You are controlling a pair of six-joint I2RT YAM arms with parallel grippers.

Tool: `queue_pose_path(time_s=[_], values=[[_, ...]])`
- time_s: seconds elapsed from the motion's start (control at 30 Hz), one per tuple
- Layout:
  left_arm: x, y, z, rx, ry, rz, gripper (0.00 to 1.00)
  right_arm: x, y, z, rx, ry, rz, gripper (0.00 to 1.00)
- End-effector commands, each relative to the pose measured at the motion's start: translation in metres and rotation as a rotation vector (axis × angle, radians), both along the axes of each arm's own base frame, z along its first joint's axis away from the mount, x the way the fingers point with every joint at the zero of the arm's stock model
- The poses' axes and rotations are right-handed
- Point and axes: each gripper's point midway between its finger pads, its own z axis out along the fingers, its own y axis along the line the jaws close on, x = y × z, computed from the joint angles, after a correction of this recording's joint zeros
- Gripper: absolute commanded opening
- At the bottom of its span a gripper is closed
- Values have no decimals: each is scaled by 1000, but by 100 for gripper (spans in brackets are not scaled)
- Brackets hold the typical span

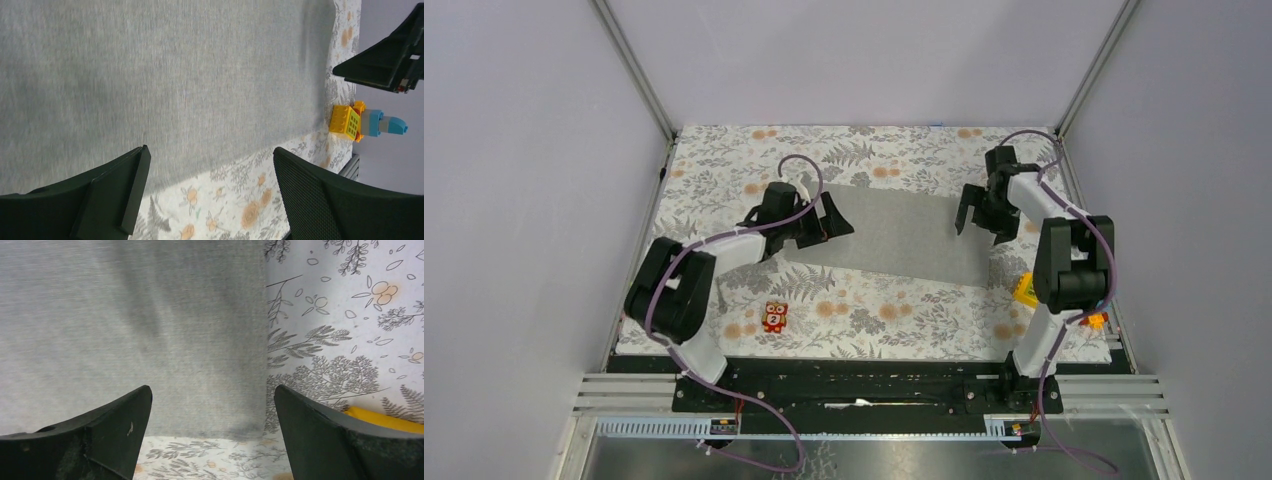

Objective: Fold the napkin into a case and place the utensils inside
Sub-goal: Pick up the rectangle-folded napkin from the center of the board.

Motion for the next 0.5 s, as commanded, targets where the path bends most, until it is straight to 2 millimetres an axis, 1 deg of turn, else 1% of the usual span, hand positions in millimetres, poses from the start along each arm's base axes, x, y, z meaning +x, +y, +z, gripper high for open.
queue_pose_path(time_s=[0.0,0.1,0.2,0.27,0.37,0.47], values=[[40,-24,32,-82,-132,-38,99,-13,-17,-9,-107,146,58,98],[50,-33,19,-96,-123,-59,99,-6,-16,-16,-87,157,85,98],[52,-36,0,-96,-90,-68,99,-5,-14,-26,-67,181,104,98],[51,-38,-8,-103,-81,-72,99,-3,-10,-32,-31,185,109,98],[49,-37,-10,-107,-90,-73,99,-2,-9,-39,-22,194,106,96],[46,-34,-10,-96,-104,-70,99,-2,-9,-48,-18,209,107,92]])
